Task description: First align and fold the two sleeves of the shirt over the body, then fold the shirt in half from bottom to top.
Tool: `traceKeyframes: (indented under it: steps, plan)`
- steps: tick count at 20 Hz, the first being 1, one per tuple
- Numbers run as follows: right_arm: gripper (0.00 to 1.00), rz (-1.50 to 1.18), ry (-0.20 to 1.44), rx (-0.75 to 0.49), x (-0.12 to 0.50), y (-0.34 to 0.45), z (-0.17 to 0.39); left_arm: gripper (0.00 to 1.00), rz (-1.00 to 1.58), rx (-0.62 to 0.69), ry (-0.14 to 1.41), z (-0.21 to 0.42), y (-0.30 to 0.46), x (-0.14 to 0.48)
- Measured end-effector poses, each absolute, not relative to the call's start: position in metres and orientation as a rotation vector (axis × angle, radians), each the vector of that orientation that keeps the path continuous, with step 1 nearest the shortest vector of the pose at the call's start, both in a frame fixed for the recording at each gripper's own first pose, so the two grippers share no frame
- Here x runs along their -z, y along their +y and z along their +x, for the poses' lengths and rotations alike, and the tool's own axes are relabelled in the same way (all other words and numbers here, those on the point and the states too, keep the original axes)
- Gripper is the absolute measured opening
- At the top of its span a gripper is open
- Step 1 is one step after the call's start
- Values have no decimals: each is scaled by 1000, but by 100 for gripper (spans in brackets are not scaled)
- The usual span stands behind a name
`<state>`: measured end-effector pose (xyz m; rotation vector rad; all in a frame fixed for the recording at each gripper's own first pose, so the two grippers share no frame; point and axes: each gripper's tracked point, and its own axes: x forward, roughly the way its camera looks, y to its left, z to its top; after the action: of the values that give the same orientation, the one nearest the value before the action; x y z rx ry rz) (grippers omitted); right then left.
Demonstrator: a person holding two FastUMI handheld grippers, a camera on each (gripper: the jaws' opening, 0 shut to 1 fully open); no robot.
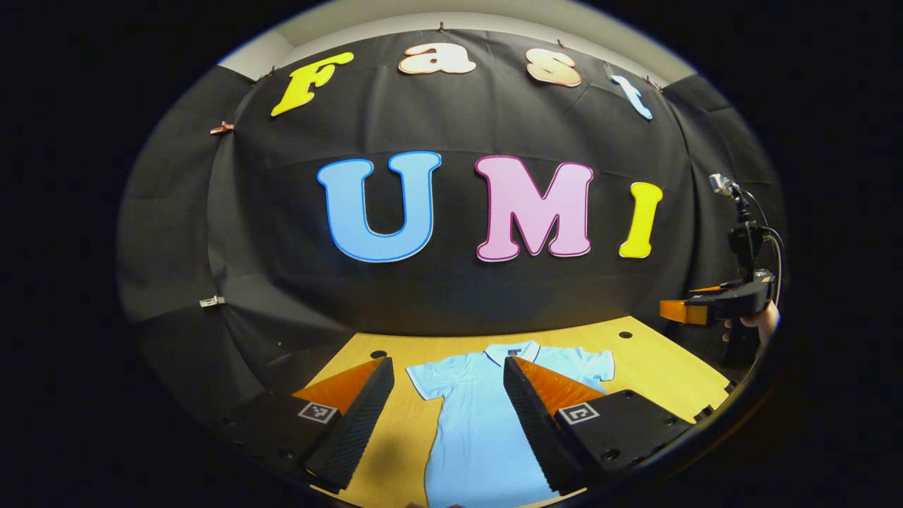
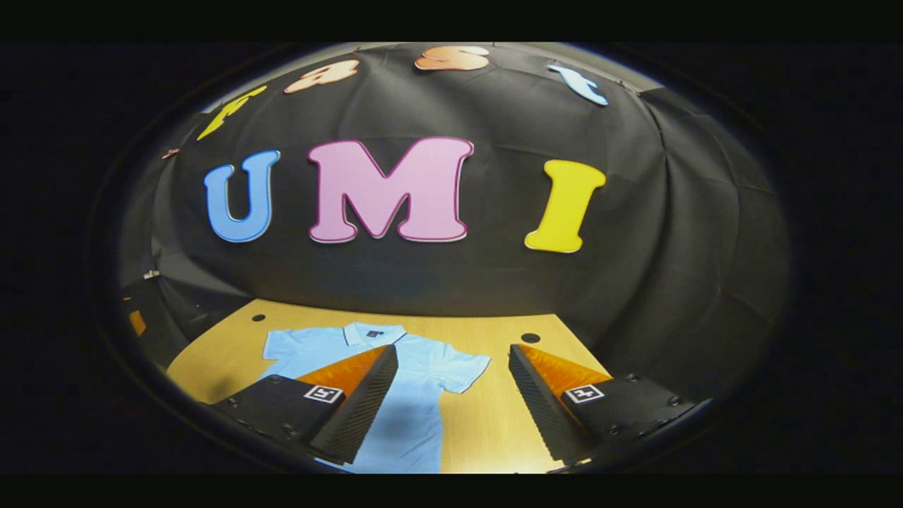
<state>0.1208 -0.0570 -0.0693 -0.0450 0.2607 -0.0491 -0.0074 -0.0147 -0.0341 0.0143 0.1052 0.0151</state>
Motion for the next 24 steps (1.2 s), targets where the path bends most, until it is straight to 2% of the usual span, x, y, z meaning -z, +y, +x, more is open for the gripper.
traceKeyframes:
  steps: [10, 14, 16, 19, 20, 21, 22, 24]
  plan:
    - [98, -43, 535, 50, 197, -98, 253, 98, -6, -150, 222, 3, -17, 69]
    - [95, -82, 588, 68, 243, -116, 301, 98, -20, -179, 250, 13, -23, 84]
    - [98, -45, 642, 79, 272, -125, 323, 98, -33, -192, 272, 19, -23, 95]
    - [98, -19, 704, 116, 308, -141, 338, 98, -53, -210, 300, 28, -26, 111]
    - [95, -24, 718, 114, 319, -142, 341, 98, -57, -214, 302, 30, -28, 113]
    - [98, -32, 739, 111, 331, -142, 341, 98, -59, -217, 300, 31, -31, 114]
    - [95, -39, 763, 106, 342, -142, 339, 98, -61, -219, 296, 32, -33, 114]
    - [99, -5, 756, 97, 341, -139, 347, 98, -63, -217, 292, 33, -36, 114]
